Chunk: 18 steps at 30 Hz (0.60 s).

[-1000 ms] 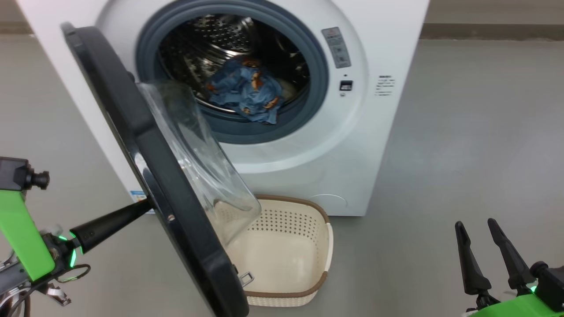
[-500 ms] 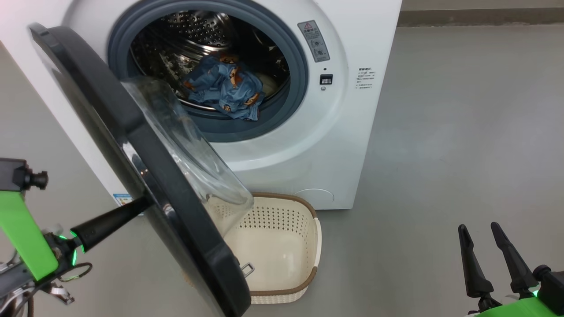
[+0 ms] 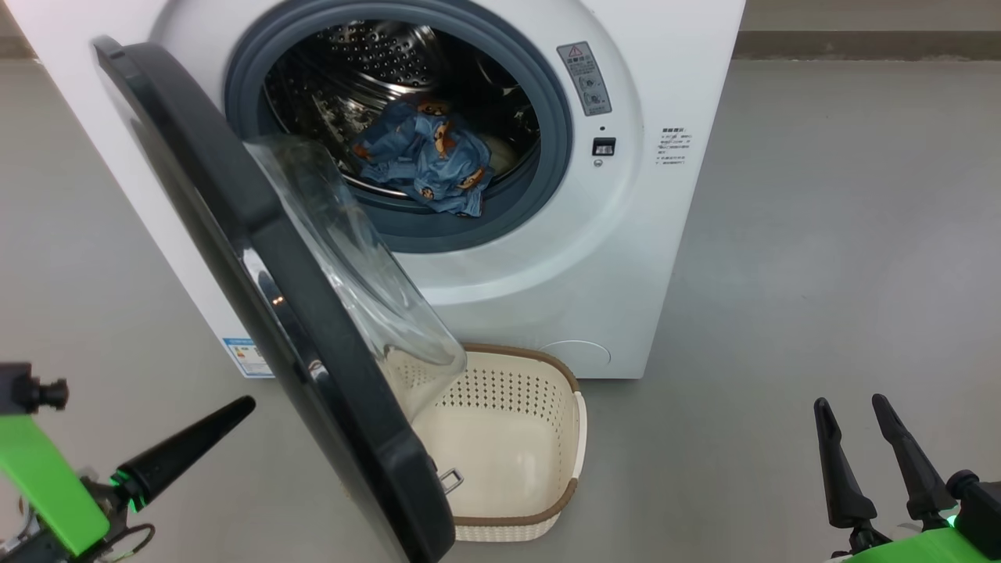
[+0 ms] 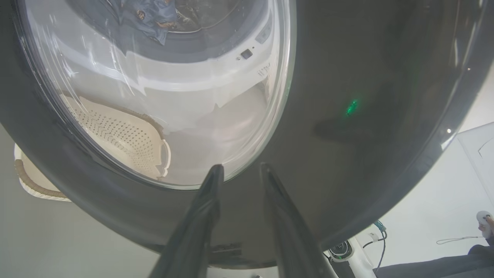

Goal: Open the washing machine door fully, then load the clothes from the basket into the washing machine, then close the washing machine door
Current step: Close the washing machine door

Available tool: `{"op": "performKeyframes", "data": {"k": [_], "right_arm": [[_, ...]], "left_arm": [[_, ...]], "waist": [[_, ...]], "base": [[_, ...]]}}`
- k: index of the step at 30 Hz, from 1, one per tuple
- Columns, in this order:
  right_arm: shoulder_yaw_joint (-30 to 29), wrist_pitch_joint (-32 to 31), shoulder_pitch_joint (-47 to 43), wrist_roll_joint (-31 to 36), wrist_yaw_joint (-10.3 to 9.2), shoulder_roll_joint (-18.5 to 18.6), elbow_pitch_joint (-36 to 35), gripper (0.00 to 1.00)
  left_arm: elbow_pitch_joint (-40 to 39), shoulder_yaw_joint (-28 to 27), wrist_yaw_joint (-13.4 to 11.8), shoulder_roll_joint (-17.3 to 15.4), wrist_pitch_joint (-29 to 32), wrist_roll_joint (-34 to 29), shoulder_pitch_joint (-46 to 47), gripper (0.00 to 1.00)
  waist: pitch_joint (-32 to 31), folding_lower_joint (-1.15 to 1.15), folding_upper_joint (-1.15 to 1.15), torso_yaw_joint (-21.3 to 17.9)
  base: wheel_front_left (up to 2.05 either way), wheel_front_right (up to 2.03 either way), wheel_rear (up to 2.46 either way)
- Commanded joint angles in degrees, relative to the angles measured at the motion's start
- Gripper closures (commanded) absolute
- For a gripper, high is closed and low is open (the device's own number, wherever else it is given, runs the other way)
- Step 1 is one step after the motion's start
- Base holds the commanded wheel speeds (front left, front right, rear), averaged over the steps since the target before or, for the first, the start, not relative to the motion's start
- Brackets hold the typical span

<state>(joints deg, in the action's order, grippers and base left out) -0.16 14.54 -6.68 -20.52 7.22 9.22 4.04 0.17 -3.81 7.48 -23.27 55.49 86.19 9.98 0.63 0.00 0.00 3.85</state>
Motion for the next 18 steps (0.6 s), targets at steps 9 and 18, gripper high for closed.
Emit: {"op": "performKeyframes", "data": {"k": [9,18], "right_arm": [[0.92,0.46,0.41,0.75,0.26,1.53,-1.57,0.00],[0.58,0.46,-0.33,0.72,0.26,1.68,-1.71,0.00]], "left_arm": [[-2.57,-1.91,0.01,-3.10,-11.27,-5.65,-4.55,0.00],[-2.96,3.16,0.01,-5.30,-29.43,-10.07,-10.01,0.00]], "waist": [[-0.51,0.00,0.00,0.60],[-0.71,0.00,0.00,0.50]], "base": [[0.00,0.00,0.00],[0.00,0.00,0.00]]}}
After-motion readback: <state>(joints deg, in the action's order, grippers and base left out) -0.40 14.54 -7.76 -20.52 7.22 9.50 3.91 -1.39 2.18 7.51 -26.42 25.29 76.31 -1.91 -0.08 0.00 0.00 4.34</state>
